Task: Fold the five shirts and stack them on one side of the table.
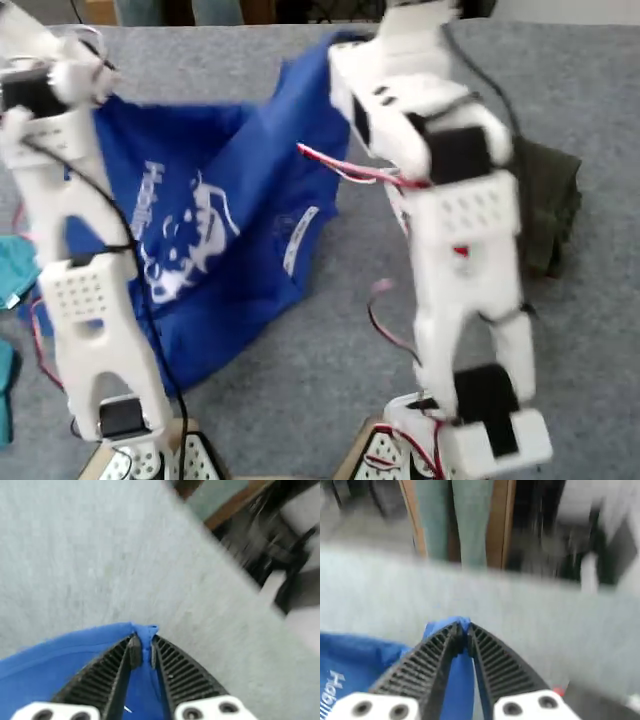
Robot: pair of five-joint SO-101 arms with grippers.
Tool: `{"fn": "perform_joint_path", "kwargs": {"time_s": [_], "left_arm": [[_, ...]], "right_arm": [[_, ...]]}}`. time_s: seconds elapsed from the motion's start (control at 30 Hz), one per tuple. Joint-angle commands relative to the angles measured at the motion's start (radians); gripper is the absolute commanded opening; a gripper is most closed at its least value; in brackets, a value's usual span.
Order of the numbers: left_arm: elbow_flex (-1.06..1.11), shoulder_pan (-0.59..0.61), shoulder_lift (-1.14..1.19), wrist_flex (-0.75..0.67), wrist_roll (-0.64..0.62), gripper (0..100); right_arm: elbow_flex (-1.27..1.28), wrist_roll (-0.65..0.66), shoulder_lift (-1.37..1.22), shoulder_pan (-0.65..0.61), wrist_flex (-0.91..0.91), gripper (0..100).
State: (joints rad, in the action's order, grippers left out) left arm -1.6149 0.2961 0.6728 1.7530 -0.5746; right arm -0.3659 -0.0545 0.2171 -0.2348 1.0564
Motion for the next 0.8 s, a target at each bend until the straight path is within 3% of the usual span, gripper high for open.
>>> {"fn": "perform_joint_path", "kwargs": {"time_s": [0.0,0.17,0.43,0.77], "left_arm": [[-0.041,0.041,-0.249,0.006,0.051,3],[-0.002,0.067,-0.512,0.008,0.141,3],[0.367,0.067,-0.953,0.008,0.207,3],[0.725,0.067,-1.427,0.006,0.31,3]], "right_arm": [[-0.137,0.003,0.13,-0.002,-0.006,1.3],[-0.309,0.003,0.168,-0.003,-0.006,1.3],[-0.506,0.003,0.174,-0.003,0.014,1.3],[-0.845,0.043,0.174,-0.133,0.33,1.3]]}}
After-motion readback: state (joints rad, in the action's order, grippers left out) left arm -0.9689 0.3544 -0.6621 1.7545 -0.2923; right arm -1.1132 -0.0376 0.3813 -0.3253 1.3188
